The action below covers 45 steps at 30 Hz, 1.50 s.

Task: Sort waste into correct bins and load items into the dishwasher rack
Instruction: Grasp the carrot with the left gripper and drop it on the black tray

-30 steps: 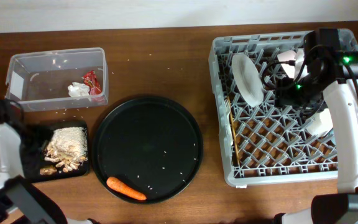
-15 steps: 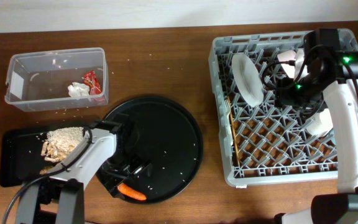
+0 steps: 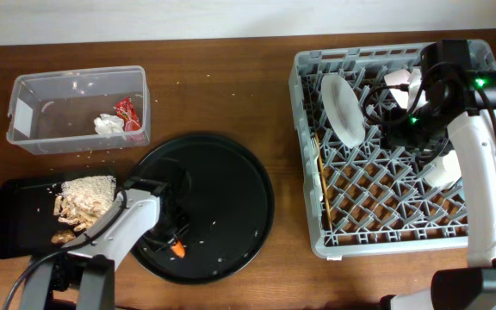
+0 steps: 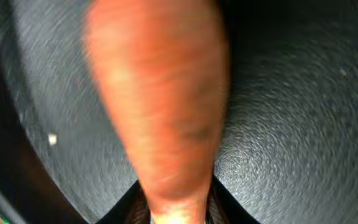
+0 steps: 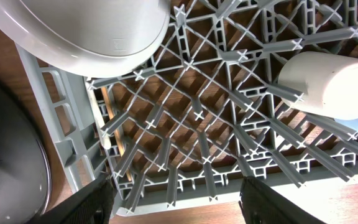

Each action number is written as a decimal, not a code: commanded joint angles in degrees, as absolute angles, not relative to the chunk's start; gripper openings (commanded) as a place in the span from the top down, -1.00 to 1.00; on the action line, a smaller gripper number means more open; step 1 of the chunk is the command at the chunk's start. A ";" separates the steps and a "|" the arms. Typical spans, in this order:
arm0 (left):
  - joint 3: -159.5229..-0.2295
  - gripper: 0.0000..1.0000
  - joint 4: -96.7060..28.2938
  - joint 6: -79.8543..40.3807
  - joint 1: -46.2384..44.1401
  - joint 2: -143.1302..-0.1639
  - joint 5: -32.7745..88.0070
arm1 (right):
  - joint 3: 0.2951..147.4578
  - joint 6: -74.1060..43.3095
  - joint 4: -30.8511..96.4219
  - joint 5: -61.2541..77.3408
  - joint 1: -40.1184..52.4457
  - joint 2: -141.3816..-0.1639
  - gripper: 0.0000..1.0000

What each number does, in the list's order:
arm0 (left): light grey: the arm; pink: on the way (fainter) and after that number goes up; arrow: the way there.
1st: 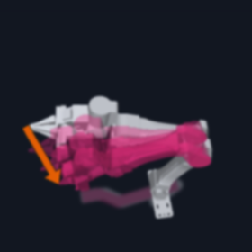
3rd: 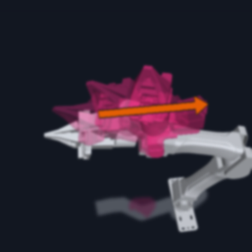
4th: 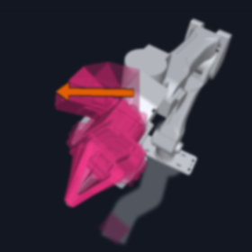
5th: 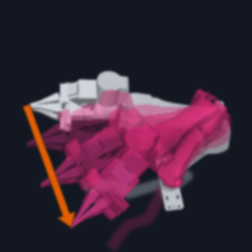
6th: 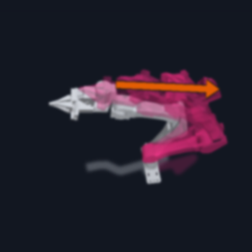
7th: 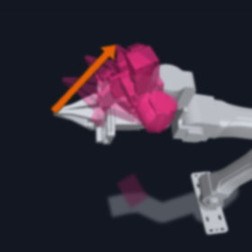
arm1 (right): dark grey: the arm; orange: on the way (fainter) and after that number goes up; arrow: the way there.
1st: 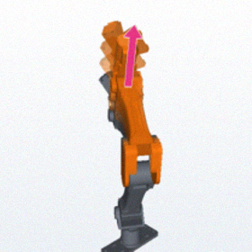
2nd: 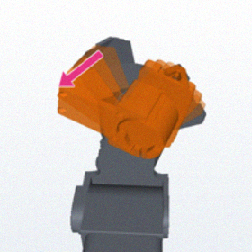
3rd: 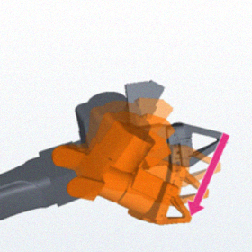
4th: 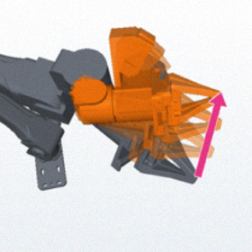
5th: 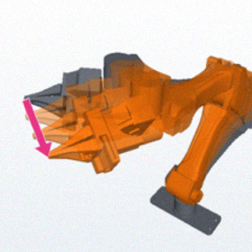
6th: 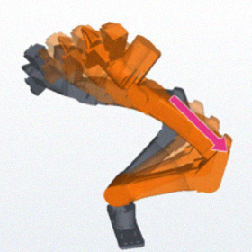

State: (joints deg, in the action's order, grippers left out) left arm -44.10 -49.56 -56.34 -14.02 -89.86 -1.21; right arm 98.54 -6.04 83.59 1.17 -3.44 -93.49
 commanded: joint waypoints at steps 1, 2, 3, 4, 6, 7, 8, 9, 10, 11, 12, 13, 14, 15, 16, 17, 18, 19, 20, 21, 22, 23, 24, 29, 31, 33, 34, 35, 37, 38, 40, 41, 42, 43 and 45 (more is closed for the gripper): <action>-45.65 0.71 -50.02 -49.78 -11.70 -91.24 -8.49 | 98.78 -6.39 83.66 1.45 -3.42 -93.51 -0.37; -48.03 0.79 -51.75 -47.57 -10.87 -91.24 -8.99 | 98.78 -6.37 83.70 1.45 -3.42 -93.51 -0.37; -50.35 0.81 -54.11 -46.59 -10.02 -91.15 -10.48 | 98.78 -6.39 83.81 1.39 -3.42 -93.51 -0.36; -53.71 0.81 -57.78 -46.54 -8.82 -90.85 -13.45 | 98.78 -6.39 83.81 1.26 -3.42 -93.51 -0.37; -63.07 0.81 -61.19 -39.59 -3.81 -88.18 -16.36 | 98.78 -6.37 83.77 1.26 -3.42 -93.51 -0.37; -65.28 0.79 -61.14 -38.94 -1.10 -87.37 -16.38 | 98.78 -6.37 83.77 1.23 -3.42 -93.51 -0.37; -67.22 0.75 -60.80 -38.94 3.68 -87.18 -16.29 | 98.78 -6.37 83.79 1.23 -3.42 -93.51 -0.36; -67.35 0.80 -59.42 -38.96 8.58 -87.20 -16.25 | 98.78 -6.37 83.77 1.26 -3.42 -93.51 -0.36; -67.33 0.89 -58.15 -38.94 13.54 -87.20 -15.90 | 98.78 -6.39 83.77 1.26 -3.42 -93.51 -0.36; -67.33 0.92 -56.95 -38.96 18.02 -87.20 -15.66 | 98.78 -6.37 83.74 1.26 -3.42 -93.51 -0.37; -67.33 0.92 -56.01 -38.96 21.71 -87.20 -15.62 | 98.78 -6.37 83.74 1.26 -3.42 -93.51 -0.37; -67.33 0.94 -54.76 -38.96 25.76 -87.48 -15.22 | 98.78 -6.37 83.74 1.26 -3.42 -93.51 -0.36; -67.33 0.97 -54.48 -38.94 27.75 -88.01 -15.25 | 98.78 -6.39 83.72 1.26 -3.42 -93.51 -0.37; -67.33 0.96 -54.48 -38.96 28.77 -88.53 -15.25 | 98.78 -6.37 83.70 1.26 -3.42 -93.51 -0.37; -67.33 0.97 -54.28 -38.96 30.81 -91.02 -15.25 | 98.78 -6.37 83.64 1.26 -3.42 -93.51 -0.37; -67.33 0.95 -53.76 -38.96 31.48 -92.95 -14.35 | 98.78 -6.37 83.64 1.28 -3.42 -93.51 -0.36; -67.33 0.94 -52.62 -38.96 31.79 -95.81 -13.06 | 98.78 -6.39 83.64 1.26 -3.42 -93.51 -0.37; -67.33 0.87 -51.77 -38.96 31.79 -97.76 -13.04 | 98.78 -6.37 83.64 1.26 -3.42 -93.51 -0.37; -67.33 0.85 -51.22 -38.96 31.79 -100.22 -13.02 | 98.78 -6.37 83.66 1.26 -3.40 -93.51 -0.37; -67.33 0.75 -51.24 -38.96 31.79 -101.43 -12.84 | 98.78 -6.37 83.66 1.26 -3.42 -93.51 -0.37; -67.33 0.66 -51.37 -38.94 31.79 -102.06 -12.82 | 98.78 -6.37 83.66 1.26 -3.40 -93.51 -0.37; -67.33 0.56 -51.70 -38.94 31.79 -102.24 -12.67 | 98.78 -6.39 83.64 1.26 -3.42 -93.51 -0.37; -67.33 0.10 -51.79 -38.94 31.79 -102.24 -12.64 | 98.78 -6.37 83.66 1.26 -3.40 -93.51 -0.37; -73.54 -0.36 -56.55 -34.52 30.00 -98.08 -10.39 | 98.78 -6.35 83.55 1.26 -3.42 -93.51 -0.38; -77.71 -0.48 -57.74 -30.72 22.92 -92.31 -9.06 | 98.78 -6.37 83.29 1.26 -3.42 -93.51 -0.37; -79.44 -0.68 -57.65 -24.27 8.64 -89.27 -8.32 | 98.78 -6.39 82.70 1.30 -3.40 -93.54 -0.43; -79.94 -0.73 -57.41 -21.50 4.08 -89.27 -8.32 | 98.78 -6.42 82.39 1.41 -3.40 -93.58 -0.49; -80.88 -0.88 -57.23 -16.99 -2.33 -89.32 -8.29 | 98.78 -6.31 81.06 4.49 -3.40 -93.76 -0.61; -85.82 -0.98 -60.93 -8.73 -11.86 -89.34 -8.29 | 98.78 0.91 78.15 14.79 -3.40 -94.56 -0.77; -88.68 -0.98 -66.37 -8.05 -13.82 -89.32 -8.16 | 98.78 3.33 79.29 15.44 -3.40 -94.89 -0.82; -89.95 -0.98 -75.94 -9.02 -12.36 -87.72 -4.71 | 98.61 3.55 82.72 13.74 -3.46 -94.08 -0.96; -89.82 -0.98 -78.81 -11.27 -10.28 -86.04 -4.71 | 97.76 2.28 82.35 11.90 -3.46 -92.95 -1.00; -86.91 -0.98 -77.06 -11.29 -8.19 -80.82 -4.67 | 94.08 0.56 78.81 9.85 -3.46 -89.17 -0.97; -84.16 -0.98 -74.78 -11.29 -7.68 -77.03 -4.69 | 90.70 0.34 75.46 9.85 -3.46 -86.21 -0.97; -72.62 -0.98 -66.61 -13.78 -7.33 -63.92 -4.78 | 76.05 -0.51 63.77 9.80 -3.46 -73.52 -0.97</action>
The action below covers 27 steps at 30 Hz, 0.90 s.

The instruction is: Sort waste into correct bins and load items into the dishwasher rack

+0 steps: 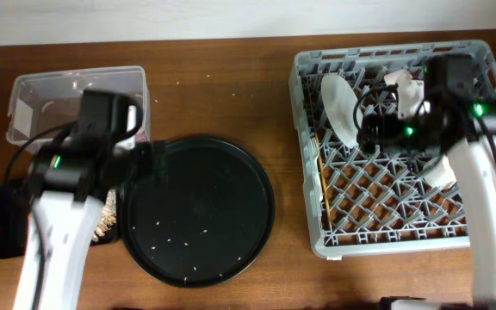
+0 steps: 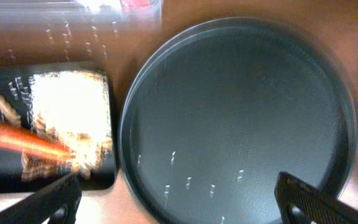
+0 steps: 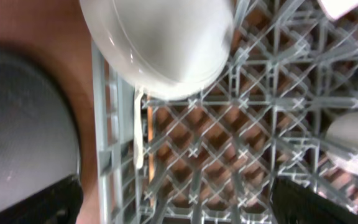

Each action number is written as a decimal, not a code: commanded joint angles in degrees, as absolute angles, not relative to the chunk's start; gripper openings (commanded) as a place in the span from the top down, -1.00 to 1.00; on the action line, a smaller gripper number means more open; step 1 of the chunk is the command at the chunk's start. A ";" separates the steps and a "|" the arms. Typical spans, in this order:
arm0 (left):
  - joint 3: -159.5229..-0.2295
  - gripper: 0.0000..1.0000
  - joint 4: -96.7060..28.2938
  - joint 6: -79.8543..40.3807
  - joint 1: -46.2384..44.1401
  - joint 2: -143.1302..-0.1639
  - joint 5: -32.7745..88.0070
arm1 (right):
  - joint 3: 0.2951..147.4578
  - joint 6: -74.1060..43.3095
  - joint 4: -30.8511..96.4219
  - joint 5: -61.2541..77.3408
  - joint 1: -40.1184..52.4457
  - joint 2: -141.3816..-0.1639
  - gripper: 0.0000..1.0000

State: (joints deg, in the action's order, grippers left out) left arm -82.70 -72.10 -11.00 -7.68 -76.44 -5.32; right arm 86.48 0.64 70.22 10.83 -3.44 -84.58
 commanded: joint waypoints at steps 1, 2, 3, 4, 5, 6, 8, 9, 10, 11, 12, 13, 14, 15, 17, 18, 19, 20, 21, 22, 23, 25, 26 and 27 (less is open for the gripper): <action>-68.64 -0.98 -63.90 -14.79 -7.33 -59.42 -4.99 | 71.64 -0.49 61.04 9.78 -3.46 -69.45 -0.97; -62.04 -0.99 -60.38 -17.28 -7.33 -51.05 -5.76 | 65.28 -1.04 57.54 8.84 -3.46 -62.02 -0.97; -57.39 -0.98 -59.11 -18.35 -7.33 -44.01 -5.78 | 62.39 -2.94 56.75 7.05 -3.46 -57.28 -0.97; -53.63 -0.98 -58.96 -18.63 -7.33 -38.02 -5.78 | 59.46 -3.92 57.30 5.32 -3.46 -51.81 -0.98; -51.24 -0.98 -58.85 -18.65 -7.33 -32.49 -5.76 | 58.72 -3.92 59.53 5.32 -3.46 -49.41 -0.98; -51.24 -0.98 -59.02 -18.61 -7.33 -30.52 -5.76 | 58.72 -3.92 61.14 5.32 -3.46 -48.56 -0.97; -51.24 -0.98 -59.20 -18.61 -7.33 -30.02 -5.76 | 58.72 -3.92 61.10 5.32 -3.46 -49.28 -0.97; -51.24 -0.98 -59.20 -18.61 -7.33 -30.02 -5.76 | 58.72 -3.92 61.08 5.32 -3.46 -50.22 -0.97; -51.24 -0.98 -59.20 -18.61 -7.33 -30.02 -5.76 | 58.72 -3.92 61.10 5.32 -3.46 -51.64 -0.97; -51.24 -0.98 -59.20 -18.61 -7.33 -30.02 -5.76 | 58.72 -3.92 61.10 5.32 -3.46 -53.30 -0.97; -51.24 -0.98 -59.20 -18.61 -7.33 -30.02 -5.76 | 58.72 -3.90 61.08 5.30 -3.46 -55.46 -0.97; -51.24 -0.99 -59.20 -18.63 -7.33 -30.02 -5.76 | 58.72 -3.90 60.95 5.28 -3.27 -58.08 -0.97; -51.24 -0.98 -59.20 -18.61 -7.33 -30.02 -5.76 | 58.70 -3.77 60.62 5.04 -3.31 -58.28 -0.97; -51.24 -0.98 -59.20 -18.61 -7.33 -30.02 -5.76 | 58.63 -3.70 59.59 5.17 -3.29 -57.39 -0.97; -51.24 -0.98 -59.20 -18.63 -7.33 -30.02 -5.76 | 52.56 -2.39 48.27 4.38 -1.80 -46.48 -0.97; -51.24 -0.98 -59.20 -18.61 -7.33 -30.02 -5.76 | 46.65 -1.85 41.91 4.21 -1.54 -39.48 -0.97; -51.24 -0.98 -59.20 -18.61 -7.33 -30.02 -5.76 | 38.44 -1.91 34.70 4.23 -1.56 -29.82 -0.97; -51.24 -0.98 -59.20 -18.61 -7.33 -30.02 -5.76 | 32.10 -1.96 29.85 4.27 -1.54 -22.02 -0.97; -51.24 -0.98 -59.20 -18.61 -7.33 -30.02 -5.76 | 25.04 -1.93 24.77 4.16 -1.56 -12.88 -0.97; -51.24 -0.98 -59.20 -18.61 -7.33 -30.02 -5.76 | 19.20 -1.93 20.34 3.77 -1.56 -5.96 -0.97; -51.24 -0.98 -59.20 -18.61 -7.33 -30.02 -5.76 | 12.97 -1.74 13.91 3.07 -1.61 -0.10 -0.97; -51.24 -0.98 -59.20 -18.61 -7.33 -30.02 -5.76 | 6.92 -1.74 3.90 1.61 -1.67 -0.19 -0.97; -51.24 -0.98 -59.20 -18.63 -7.33 -30.02 -5.76 | 2.44 -1.72 -4.03 -0.12 -1.67 -0.19 -0.97; -51.24 -0.98 -59.20 -18.61 -7.33 -30.02 -5.76 | 0.16 -1.69 -6.87 -1.21 -1.67 -0.19 -0.97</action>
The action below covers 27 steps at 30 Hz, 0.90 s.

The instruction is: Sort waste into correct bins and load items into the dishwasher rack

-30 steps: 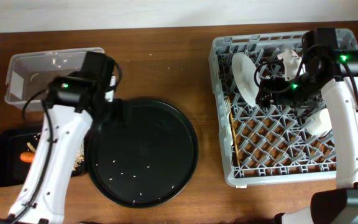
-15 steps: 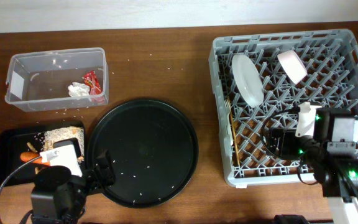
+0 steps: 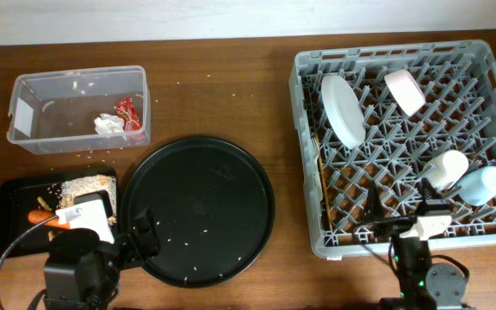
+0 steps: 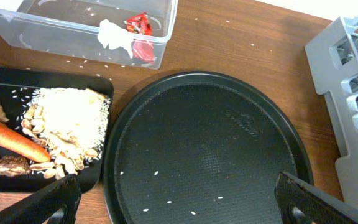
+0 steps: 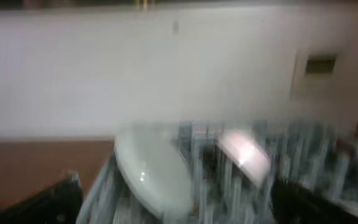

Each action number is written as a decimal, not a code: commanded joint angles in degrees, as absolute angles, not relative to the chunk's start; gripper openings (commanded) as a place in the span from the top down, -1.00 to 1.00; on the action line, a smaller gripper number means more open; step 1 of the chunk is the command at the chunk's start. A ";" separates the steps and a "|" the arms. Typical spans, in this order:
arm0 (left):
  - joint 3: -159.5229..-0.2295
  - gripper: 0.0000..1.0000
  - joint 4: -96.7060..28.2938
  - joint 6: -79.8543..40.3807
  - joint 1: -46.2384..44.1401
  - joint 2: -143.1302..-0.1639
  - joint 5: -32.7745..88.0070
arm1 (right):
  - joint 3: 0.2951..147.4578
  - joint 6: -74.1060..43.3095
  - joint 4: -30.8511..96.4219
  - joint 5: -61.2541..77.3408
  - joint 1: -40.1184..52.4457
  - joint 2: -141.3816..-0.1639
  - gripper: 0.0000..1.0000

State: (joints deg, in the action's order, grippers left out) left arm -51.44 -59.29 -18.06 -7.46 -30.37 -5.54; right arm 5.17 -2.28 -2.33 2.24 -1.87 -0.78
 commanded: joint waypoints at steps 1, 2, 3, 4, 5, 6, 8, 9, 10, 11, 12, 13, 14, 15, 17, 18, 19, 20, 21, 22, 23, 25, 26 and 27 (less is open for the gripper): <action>-51.24 -0.98 -59.20 -18.61 -7.33 -30.02 -5.76 | 0.32 -0.67 -2.09 -2.39 -1.67 -0.19 -0.97; -51.24 -0.98 -59.20 -18.61 -7.33 -30.02 -5.76 | 0.32 -0.69 1.41 -2.37 -1.67 -0.19 -0.98; -51.24 -0.98 -59.20 -18.61 -7.33 -30.02 -5.76 | 0.32 -0.69 4.58 -1.54 -1.65 -0.19 -0.97; -51.24 -0.99 -59.20 -18.61 -7.33 -30.02 -5.76 | 0.32 -0.69 4.56 -1.56 -1.67 -0.30 -0.97; -51.24 -0.98 -59.20 -18.61 -7.33 -30.02 -5.76 | 0.32 -0.69 4.56 -1.56 -1.67 -0.32 -0.97; -51.24 -0.98 -59.20 -18.61 -7.33 -30.02 -5.76 | 0.32 -0.69 4.56 -1.56 -1.67 -0.34 -0.97; -51.24 -0.98 -59.20 -18.61 -7.33 -30.02 -5.76 | 0.32 -0.69 4.56 -1.56 -1.67 -0.36 -0.97; -51.24 -0.98 -59.20 -18.61 -7.33 -30.02 -5.76 | 0.32 -0.69 4.56 -1.56 -1.67 -0.36 -0.97; -51.24 -0.98 -59.20 -18.61 -7.33 -30.02 -5.76 | 0.32 -0.69 4.56 -1.58 -1.67 -0.36 -0.97; -51.24 -0.98 -59.20 -18.61 -7.33 -30.02 -5.76 | 0.32 -0.69 4.56 -1.56 -1.67 -0.36 -0.97; -51.24 -0.98 -59.20 -18.61 -7.33 -30.02 -5.76 | 0.32 -0.69 4.56 -1.58 -1.67 -0.36 -0.97; -51.24 -0.98 -59.20 -18.61 -7.33 -30.02 -5.76 | 0.32 -0.69 4.56 -1.58 -1.67 -0.36 -0.97; -51.24 -0.98 -59.20 -18.61 -7.33 -30.02 -5.76 | 0.32 -0.69 4.56 -1.56 -1.67 -0.36 -0.97; -51.24 -0.98 -59.20 -18.61 -7.33 -30.02 -5.76 | 0.32 -0.69 4.56 -1.56 -1.67 -0.36 -0.97; -51.22 -0.98 -59.20 -18.61 -7.33 -30.00 -5.76 | 0.32 -0.69 4.56 -1.56 -1.67 -0.36 -0.97; -50.96 -0.98 -60.16 -17.43 -7.33 -29.15 -6.26 | 0.32 -0.69 4.56 -1.58 -1.67 -0.36 -0.97; -48.40 -0.98 -59.40 -17.06 -7.33 -26.35 -8.51 | 0.32 -0.69 4.56 -1.56 -1.67 -0.36 -0.97; -44.27 -0.98 -56.01 -16.49 -7.33 -23.31 -9.89 | 0.32 -0.69 4.56 -1.58 -1.67 -0.36 -0.97; -37.71 -0.98 -49.60 -14.22 -7.31 -18.72 -9.87 | 0.32 -0.69 4.56 -1.56 -1.67 -0.36 -0.97; -32.77 -0.98 -43.99 -12.32 -7.31 -14.79 -9.87 | 0.32 -0.69 4.56 -1.56 -1.67 -0.36 -0.97; -23.16 -0.98 -31.55 -7.66 -6.20 -7.77 -8.34 | 0.32 -0.69 4.56 -1.56 -1.67 -0.36 -0.97; -13.50 -0.98 -16.45 -0.97 -5.13 -2.44 -4.05 | 0.32 -0.69 4.56 -1.56 -1.67 -0.36 -0.97; -9.26 -0.98 -8.75 0.45 -4.80 -0.78 -3.81 | 0.32 -0.69 4.56 -1.56 -1.67 -0.36 -0.97; -4.69 -0.98 -0.03 2.50 -4.80 -0.30 -3.81 | 0.32 -0.69 4.56 -1.56 -1.67 -0.36 -0.97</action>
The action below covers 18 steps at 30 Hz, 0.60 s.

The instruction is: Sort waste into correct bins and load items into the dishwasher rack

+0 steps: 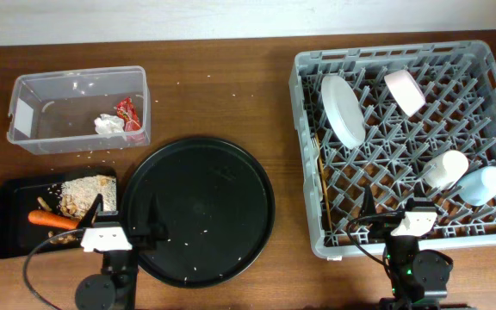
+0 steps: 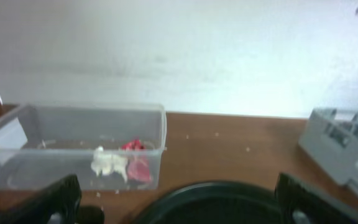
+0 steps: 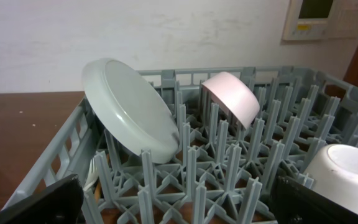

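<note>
An orange carrot [image 1: 52,220] lies on the black tray [image 1: 11,215] beside rice and scraps [image 1: 89,191]. The clear bin [image 1: 24,112] holds a red wrapper [image 1: 127,109] and white paper [image 2: 103,163]. The round black plate [image 1: 201,207] bears only stray rice grains. In the grey rack [image 1: 310,155] stand a white plate [image 3: 132,112], a pink bowl [image 3: 232,96], a white cup [image 1: 446,168] and a blue cup [image 1: 482,183]. My left gripper [image 1: 123,212] sits open at the table's front by the plate, holding nothing. My right gripper [image 1: 396,215] is open at the rack's front edge, also holding nothing.
Loose rice grains are scattered on the wood around the bin and tray. Wooden utensils [image 1: 324,185] lie along the rack's left side. A white wall [image 2: 179,50] runs behind the table.
Both arms have sunk a little at the table's front edge. The wrist cameras now look level across the table instead of down. No object has moved.
At first my left gripper was shut on the carrot over the black plate, with the right gripper open above the rack. Then the carrot lay on the black tray and the left gripper was open. Both arms then stood at the front edge, where they are now.
</note>
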Each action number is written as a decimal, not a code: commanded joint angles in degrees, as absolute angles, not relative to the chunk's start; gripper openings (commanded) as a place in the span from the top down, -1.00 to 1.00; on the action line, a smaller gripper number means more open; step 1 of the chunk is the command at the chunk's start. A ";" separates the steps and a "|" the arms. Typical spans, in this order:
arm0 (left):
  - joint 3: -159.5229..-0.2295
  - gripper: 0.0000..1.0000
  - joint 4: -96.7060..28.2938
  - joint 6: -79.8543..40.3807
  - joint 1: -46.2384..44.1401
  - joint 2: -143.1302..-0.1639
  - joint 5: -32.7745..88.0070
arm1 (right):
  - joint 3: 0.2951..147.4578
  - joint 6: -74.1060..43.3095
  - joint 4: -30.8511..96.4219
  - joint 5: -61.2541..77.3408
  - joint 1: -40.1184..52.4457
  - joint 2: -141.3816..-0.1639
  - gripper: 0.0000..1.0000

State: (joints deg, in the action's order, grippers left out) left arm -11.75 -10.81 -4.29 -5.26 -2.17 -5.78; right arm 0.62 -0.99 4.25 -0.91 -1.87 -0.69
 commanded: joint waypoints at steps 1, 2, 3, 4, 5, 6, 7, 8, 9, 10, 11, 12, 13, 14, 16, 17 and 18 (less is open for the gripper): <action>-0.23 -0.98 6.98 3.53 -4.80 -0.27 -3.73 | 0.32 -0.69 4.58 -1.56 -1.67 -0.36 -0.97; -0.47 -0.98 3.16 3.53 -4.80 -0.27 -3.84 | 0.32 -0.69 4.56 -1.56 -1.67 -0.36 -0.97; -0.47 -0.98 -1.87 3.53 -4.80 -0.27 -3.81 | 0.32 -0.69 4.56 -1.56 -1.67 -0.36 -0.97; -0.49 -0.98 -4.38 3.55 -4.80 -0.30 -3.77 | 0.32 -0.69 4.56 -1.56 -1.67 -0.36 -0.97; -0.54 -0.98 -4.62 3.53 -4.82 -0.38 -3.77 | 0.32 -0.69 4.56 -1.58 -1.67 -0.36 -0.97; -0.54 -0.98 -4.54 3.55 -4.82 -0.56 -3.81 | 0.32 -0.69 4.56 -1.56 -1.67 -0.36 -0.97; -0.54 -0.98 -4.56 3.55 -4.82 -0.56 -3.81 | 0.32 -0.69 4.56 -1.56 -1.67 -0.36 -0.97; -0.54 -0.99 -4.56 3.55 -4.82 -0.56 -3.81 | 0.32 -0.69 4.56 -1.56 -1.67 -0.36 -0.97; -0.54 -0.98 -4.56 3.55 -4.82 -0.58 -3.81 | 0.32 -0.69 4.56 -1.56 -1.67 -0.36 -0.97; -0.54 -0.99 -4.56 3.55 -4.82 -0.58 -3.81 | 0.32 -0.69 4.56 -1.56 -1.67 -0.36 -0.97; -0.54 -0.98 -4.56 3.53 -4.82 -0.58 -3.81 | 0.32 -0.69 4.56 -1.56 -1.67 -0.36 -0.97; -0.54 -0.98 -4.56 3.55 -4.82 -0.58 -3.81 | 0.32 -0.69 4.56 -1.56 -1.67 -0.36 -0.97; -0.54 -0.98 -4.56 3.55 -4.82 -0.58 -3.81 | 0.32 -0.69 4.56 -1.56 -1.67 -0.36 -0.97; -0.54 -0.98 -4.56 3.55 -4.82 -0.58 -3.81 | 0.32 -0.69 4.56 -1.56 -1.67 -0.36 -0.97; -0.54 -0.98 -4.56 3.55 -4.82 -0.58 -3.81 | 0.32 -0.69 4.56 -1.56 -1.67 -0.36 -0.97; -0.54 -0.98 -4.56 3.55 -4.82 -0.58 -3.81 | 0.32 -0.69 4.56 -1.58 -1.67 -0.36 -0.97; -0.54 -0.98 -4.56 3.55 -4.82 -0.58 -3.81 | 0.32 -0.69 4.58 -1.58 -1.67 -0.36 -0.97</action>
